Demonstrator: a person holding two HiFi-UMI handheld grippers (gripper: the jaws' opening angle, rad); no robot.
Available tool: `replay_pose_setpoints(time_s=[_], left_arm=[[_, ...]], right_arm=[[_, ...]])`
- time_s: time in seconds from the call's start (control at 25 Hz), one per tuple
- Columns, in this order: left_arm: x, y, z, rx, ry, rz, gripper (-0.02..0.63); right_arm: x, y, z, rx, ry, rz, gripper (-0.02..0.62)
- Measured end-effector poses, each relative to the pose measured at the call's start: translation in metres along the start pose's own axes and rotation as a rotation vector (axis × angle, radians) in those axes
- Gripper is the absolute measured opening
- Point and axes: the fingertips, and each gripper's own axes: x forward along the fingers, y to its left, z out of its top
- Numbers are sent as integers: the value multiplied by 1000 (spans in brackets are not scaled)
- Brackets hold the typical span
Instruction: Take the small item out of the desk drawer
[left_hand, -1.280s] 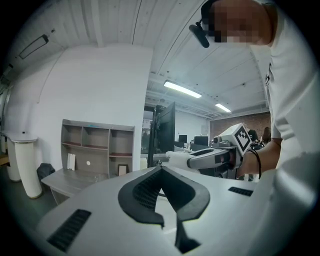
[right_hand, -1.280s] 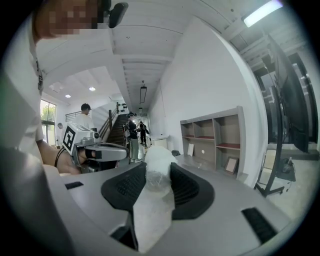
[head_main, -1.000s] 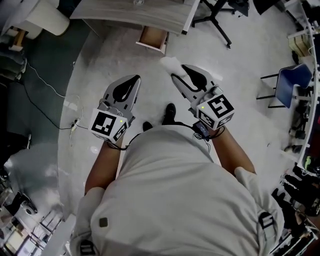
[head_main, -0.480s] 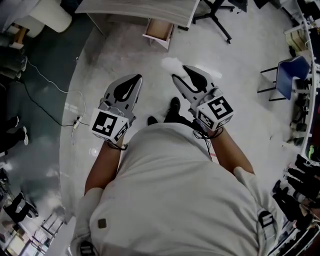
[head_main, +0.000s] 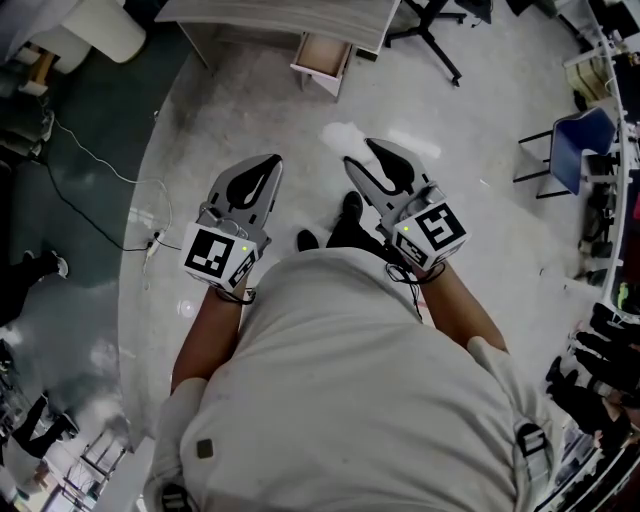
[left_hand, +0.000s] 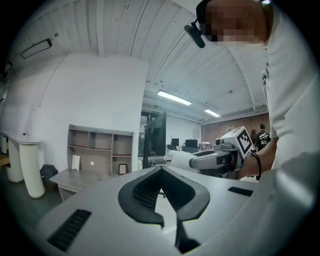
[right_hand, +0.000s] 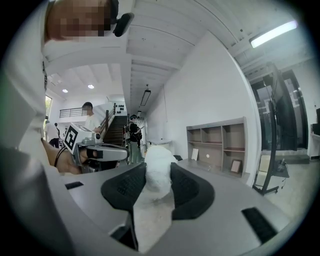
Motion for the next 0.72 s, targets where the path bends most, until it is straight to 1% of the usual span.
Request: replay_pose_setpoints(time_s=[0.16, 0.36, 0.56, 0.72], left_arm=[[0, -6, 3, -3, -6, -3, 15], [-5, -2, 0, -6, -7, -10, 15], [4, -8, 3, -9, -4, -14, 15], [7, -4, 5, -8, -5, -13, 15]], right_arm=[[-8, 2, -1, 6, 3, -5, 160], [-3, 7, 0, 7, 0, -8, 160], [-9, -3, 3, 22, -5, -11, 160], [-5, -6, 5, 19, -6, -10, 160]])
